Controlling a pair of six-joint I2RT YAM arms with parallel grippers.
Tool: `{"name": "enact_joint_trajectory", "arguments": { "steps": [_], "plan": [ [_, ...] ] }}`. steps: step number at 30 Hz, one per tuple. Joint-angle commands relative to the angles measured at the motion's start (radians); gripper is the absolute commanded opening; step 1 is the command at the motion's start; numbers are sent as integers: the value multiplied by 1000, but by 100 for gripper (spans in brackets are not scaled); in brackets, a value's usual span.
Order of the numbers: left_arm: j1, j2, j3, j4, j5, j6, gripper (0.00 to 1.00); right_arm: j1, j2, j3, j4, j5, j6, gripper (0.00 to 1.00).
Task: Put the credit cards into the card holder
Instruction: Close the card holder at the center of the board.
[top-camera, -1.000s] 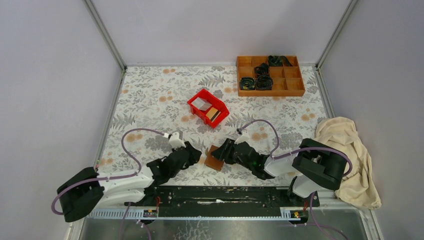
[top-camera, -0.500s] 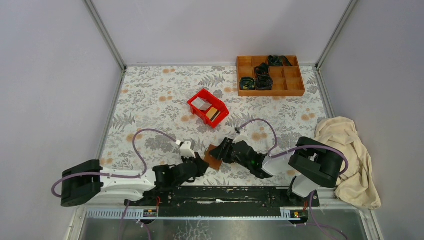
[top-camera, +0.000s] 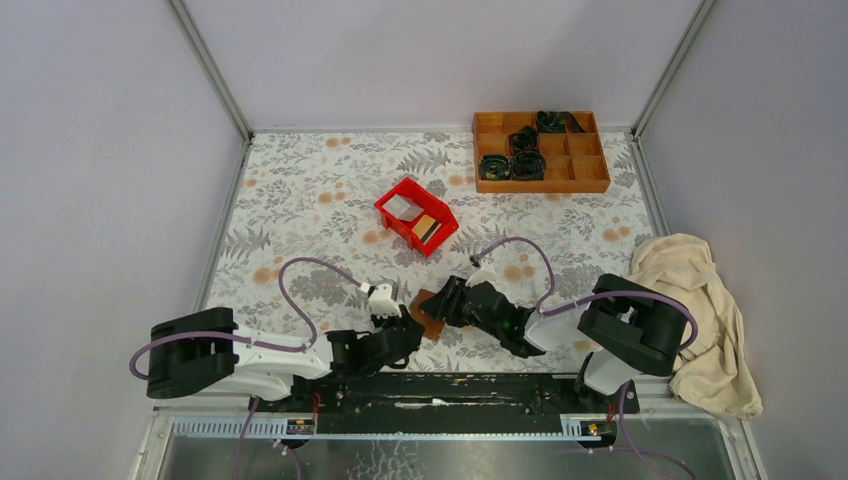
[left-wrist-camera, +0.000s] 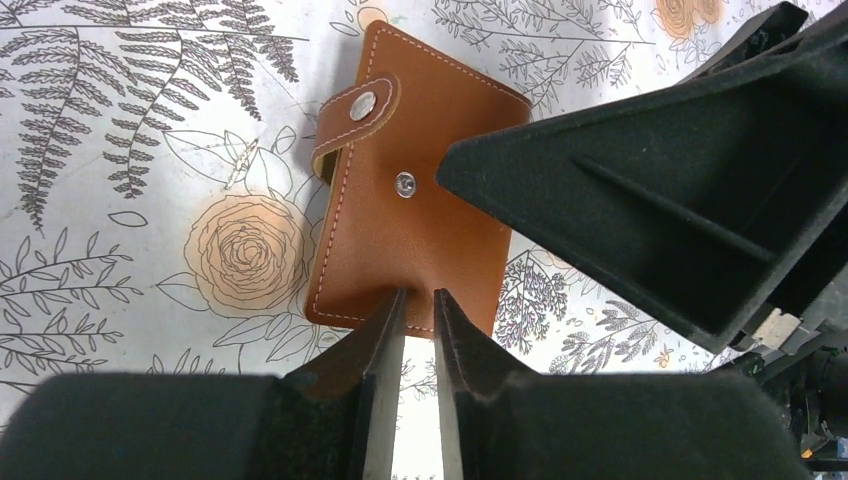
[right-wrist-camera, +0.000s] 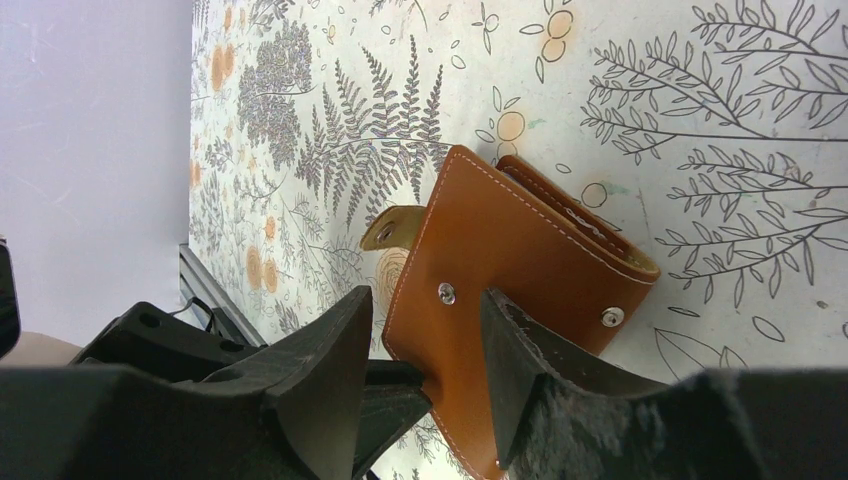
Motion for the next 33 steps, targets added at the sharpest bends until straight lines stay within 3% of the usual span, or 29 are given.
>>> {"name": "enact_joint_trajectory", "arguments": {
  "steps": [1,14,23,33],
  "plan": [
    [-3,45,10,-58,-87,-34,24,-3,-38,14,-117,2,-55,51],
    [1,86,28,-95,-131,-50,24,-22,-238,133,-476,157,-240,50],
    [21,82,31,-98,-135,-26,24,-130,-251,120,-509,125,-272,40],
    [41,99,36,-85,-127,-2,25,-178,-139,114,-450,21,-256,23]
  ]
}}
